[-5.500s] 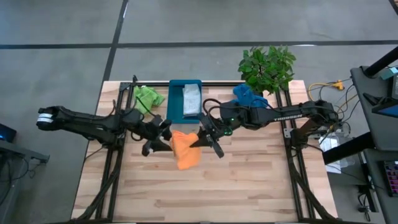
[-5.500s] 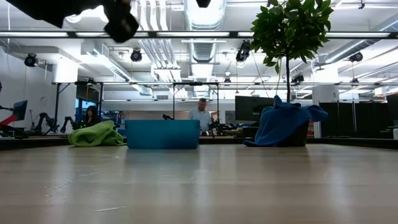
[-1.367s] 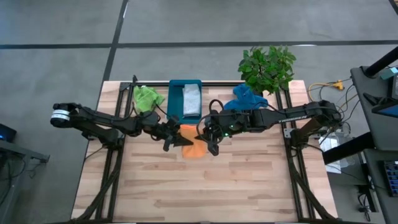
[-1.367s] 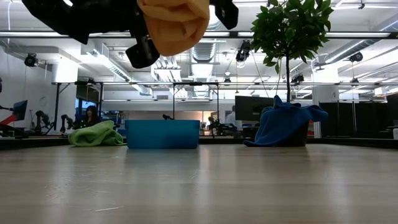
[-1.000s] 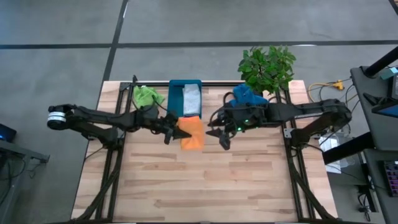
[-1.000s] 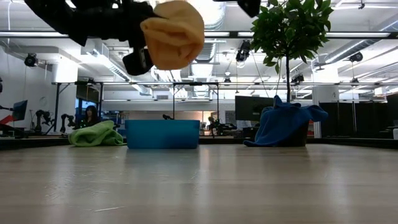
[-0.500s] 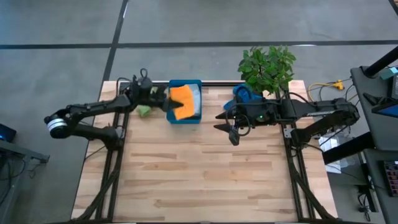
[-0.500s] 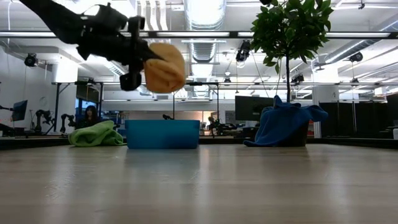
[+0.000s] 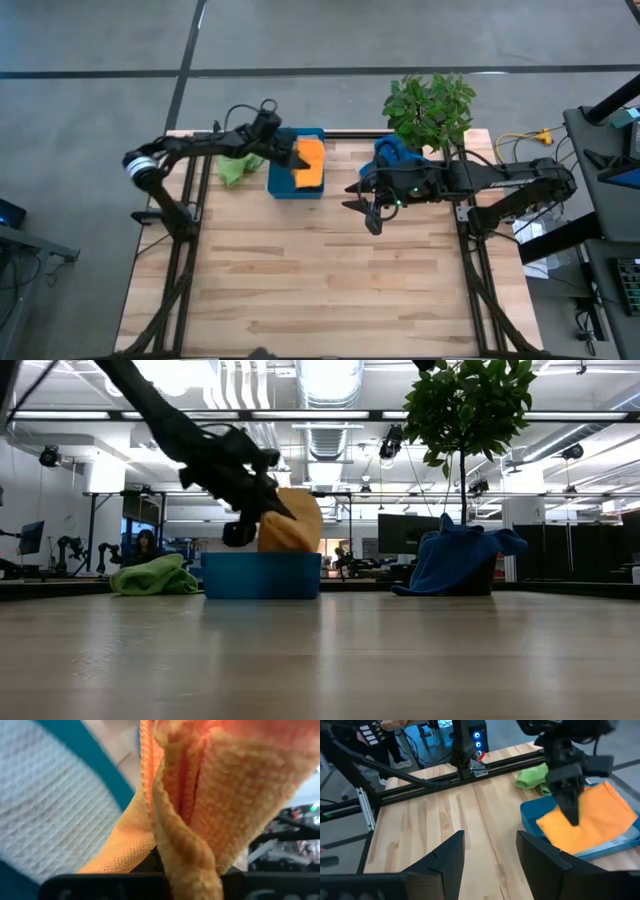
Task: Fold microfiber towels
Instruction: Put the orange microfiber cloth into the blue bin
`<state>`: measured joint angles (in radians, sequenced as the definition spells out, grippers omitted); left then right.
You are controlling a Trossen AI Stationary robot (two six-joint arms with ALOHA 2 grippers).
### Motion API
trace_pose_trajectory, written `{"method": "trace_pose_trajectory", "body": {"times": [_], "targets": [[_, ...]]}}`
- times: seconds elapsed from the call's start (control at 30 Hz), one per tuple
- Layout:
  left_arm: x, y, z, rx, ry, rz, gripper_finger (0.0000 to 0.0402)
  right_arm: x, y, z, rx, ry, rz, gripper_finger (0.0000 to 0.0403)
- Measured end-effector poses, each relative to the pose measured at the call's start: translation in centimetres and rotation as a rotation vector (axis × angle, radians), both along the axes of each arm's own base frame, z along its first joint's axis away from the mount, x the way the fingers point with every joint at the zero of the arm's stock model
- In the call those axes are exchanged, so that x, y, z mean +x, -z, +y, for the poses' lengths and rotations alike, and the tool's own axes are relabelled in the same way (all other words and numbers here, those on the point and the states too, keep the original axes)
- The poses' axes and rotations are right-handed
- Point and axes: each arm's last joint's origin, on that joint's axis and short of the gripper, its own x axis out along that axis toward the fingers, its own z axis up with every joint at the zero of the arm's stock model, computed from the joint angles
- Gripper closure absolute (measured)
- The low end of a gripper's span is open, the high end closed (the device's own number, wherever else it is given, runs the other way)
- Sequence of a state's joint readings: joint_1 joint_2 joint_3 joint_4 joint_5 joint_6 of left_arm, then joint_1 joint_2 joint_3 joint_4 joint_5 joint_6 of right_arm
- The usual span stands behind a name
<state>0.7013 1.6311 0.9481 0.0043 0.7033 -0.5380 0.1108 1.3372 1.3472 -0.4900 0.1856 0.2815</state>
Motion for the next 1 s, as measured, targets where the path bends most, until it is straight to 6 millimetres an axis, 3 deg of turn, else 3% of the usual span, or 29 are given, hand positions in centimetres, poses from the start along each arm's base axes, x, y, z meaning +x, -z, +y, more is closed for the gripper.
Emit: {"method": "trace_pose_trajectory", "body": {"times": [0.17, 0.43, 0.73, 1.0], "targets": [[0.8, 1.1, 0.6, -0.018, 0.068, 0.123, 0.0402, -0.1, -0.1, 0.0, 0.027, 0.013, -0.006, 0.0233], [0.8, 1.8, 0.4, -0.117, 0.032, 0.155, 0.0401, -0.1, 0.0, 0.0, 0.028, 0.014, 0.003, 0.0236], [0.8, 1.2, 0.4, -0.204, -0.025, 0.15, 0.0401, -0.2, 0.1, 0.0, 0.006, 0.003, 0.008, 0.0243], [0.3, -0.8, 0.0, -0.227, -0.057, 0.107, 0.0401, -0.2, 0.2, 0.0, -0.004, -0.001, 0.022, 0.0247]]}}
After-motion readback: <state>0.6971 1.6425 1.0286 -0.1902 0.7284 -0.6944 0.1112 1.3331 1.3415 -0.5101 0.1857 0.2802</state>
